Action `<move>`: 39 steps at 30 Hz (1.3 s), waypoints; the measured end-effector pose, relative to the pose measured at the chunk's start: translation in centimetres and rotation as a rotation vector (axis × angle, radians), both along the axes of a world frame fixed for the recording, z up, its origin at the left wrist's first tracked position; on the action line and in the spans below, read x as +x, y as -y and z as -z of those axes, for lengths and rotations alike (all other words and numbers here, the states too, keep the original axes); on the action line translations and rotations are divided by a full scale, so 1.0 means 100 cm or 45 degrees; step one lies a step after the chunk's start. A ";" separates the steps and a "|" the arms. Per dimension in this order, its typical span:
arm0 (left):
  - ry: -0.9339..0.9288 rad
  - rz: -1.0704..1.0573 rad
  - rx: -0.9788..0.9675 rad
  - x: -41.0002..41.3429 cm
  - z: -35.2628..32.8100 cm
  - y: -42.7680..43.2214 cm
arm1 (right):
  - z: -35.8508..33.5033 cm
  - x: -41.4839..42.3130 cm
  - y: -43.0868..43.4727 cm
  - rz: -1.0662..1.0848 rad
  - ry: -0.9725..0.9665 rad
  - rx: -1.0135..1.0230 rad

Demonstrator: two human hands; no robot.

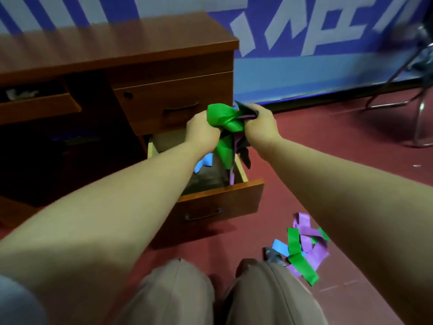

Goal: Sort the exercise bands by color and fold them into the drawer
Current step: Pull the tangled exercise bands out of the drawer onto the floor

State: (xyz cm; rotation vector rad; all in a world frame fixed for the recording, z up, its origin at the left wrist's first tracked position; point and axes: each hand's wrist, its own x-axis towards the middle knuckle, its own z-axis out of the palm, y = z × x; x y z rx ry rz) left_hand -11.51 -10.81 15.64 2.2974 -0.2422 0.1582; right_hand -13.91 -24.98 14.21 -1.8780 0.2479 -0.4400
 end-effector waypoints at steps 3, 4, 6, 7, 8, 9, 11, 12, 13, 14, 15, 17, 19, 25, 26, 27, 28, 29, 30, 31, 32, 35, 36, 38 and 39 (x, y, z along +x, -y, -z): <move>0.041 0.061 -0.042 -0.014 -0.011 0.038 | -0.008 -0.023 0.032 0.120 0.085 -0.050; 0.056 0.103 -0.043 -0.021 -0.013 0.055 | -0.009 -0.035 0.047 0.166 0.104 -0.065; 0.080 0.182 -0.037 -0.033 -0.013 0.082 | -0.008 -0.055 0.065 0.235 0.126 -0.089; 0.082 0.225 -0.036 -0.041 -0.012 0.097 | -0.005 -0.065 0.076 0.270 0.129 -0.090; 0.076 0.272 -0.034 -0.048 -0.008 0.113 | -0.001 -0.077 0.088 0.310 0.131 -0.085; 0.066 0.312 -0.027 -0.054 -0.004 0.125 | 0.003 -0.086 0.097 0.337 0.129 -0.082; 0.034 0.385 -0.028 -0.067 0.009 0.150 | 0.015 -0.106 0.120 0.387 0.098 -0.088; 0.013 0.417 -0.028 -0.071 0.017 0.161 | 0.023 -0.114 0.131 0.409 0.072 -0.093; -0.014 0.451 -0.010 -0.075 0.025 0.170 | 0.031 -0.122 0.142 0.427 0.048 -0.092; -0.042 0.482 0.027 -0.079 0.035 0.179 | 0.039 -0.130 0.151 0.443 0.017 -0.079; -0.074 0.511 0.071 -0.082 0.046 0.189 | 0.049 -0.137 0.161 0.455 -0.014 -0.057; -0.140 0.558 0.135 -0.087 0.067 0.205 | 0.067 -0.149 0.174 0.451 -0.073 -0.040; -0.197 0.594 0.174 -0.092 0.089 0.219 | 0.085 -0.160 0.182 0.452 -0.124 -0.041; -0.376 0.693 0.409 -0.108 0.156 0.250 | 0.159 -0.182 0.207 0.488 -0.375 0.068; -0.433 0.730 0.441 -0.110 0.166 0.254 | 0.172 -0.184 0.212 0.477 -0.446 0.075; -0.512 0.763 0.449 -0.111 0.177 0.255 | 0.184 -0.186 0.217 0.440 -0.542 0.050; -0.618 0.786 0.419 -0.112 0.186 0.255 | 0.193 -0.187 0.221 0.377 -0.691 -0.001; -0.733 0.790 0.372 -0.112 0.195 0.254 | 0.200 -0.189 0.224 0.299 -0.875 -0.064; -0.820 0.783 0.337 -0.112 0.202 0.252 | 0.204 -0.191 0.226 0.228 -1.042 -0.118; -0.876 0.782 0.328 -0.111 0.207 0.251 | 0.207 -0.191 0.228 0.189 -1.134 -0.144; -0.913 0.789 0.325 -0.111 0.211 0.249 | 0.210 -0.190 0.230 0.186 -1.147 -0.141; -0.915 0.769 0.281 -0.107 0.215 0.245 | 0.211 -0.184 0.233 0.243 -1.086 -0.146; -0.880 0.749 0.275 -0.106 0.212 0.245 | 0.210 -0.182 0.235 0.269 -1.073 -0.153; -0.843 0.727 0.274 -0.104 0.201 0.239 | 0.205 -0.176 0.233 0.319 -1.043 -0.127; -0.836 0.721 0.259 -0.101 0.196 0.237 | 0.201 -0.173 0.230 0.331 -1.020 -0.113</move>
